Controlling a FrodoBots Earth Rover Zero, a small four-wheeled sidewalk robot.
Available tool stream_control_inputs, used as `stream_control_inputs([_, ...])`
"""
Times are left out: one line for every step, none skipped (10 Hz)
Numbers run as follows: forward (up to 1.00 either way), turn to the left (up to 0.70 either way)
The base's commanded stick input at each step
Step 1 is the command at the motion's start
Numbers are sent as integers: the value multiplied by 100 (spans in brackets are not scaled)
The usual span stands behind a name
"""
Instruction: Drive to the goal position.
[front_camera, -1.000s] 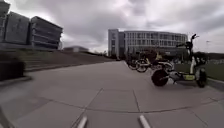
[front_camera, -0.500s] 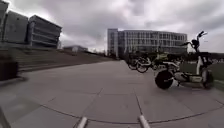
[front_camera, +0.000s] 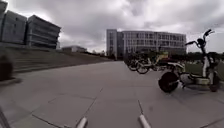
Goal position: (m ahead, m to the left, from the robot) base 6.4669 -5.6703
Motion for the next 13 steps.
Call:
stream_control_inputs([50, 0])
stream_control_inputs([50, 0])
stream_control_inputs([50, 0])
stream_control_inputs([50, 0])
stream_control_inputs([50, 0])
stream_control_inputs([50, 0])
stream_control_inputs([50, 0])
stream_control_inputs([50, 0])
stream_control_inputs([50, 0])
stream_control_inputs([50, 0])
stream_control_inputs([50, 0])
stream_control_inputs([50, 0])
stream_control_inputs([50, 0])
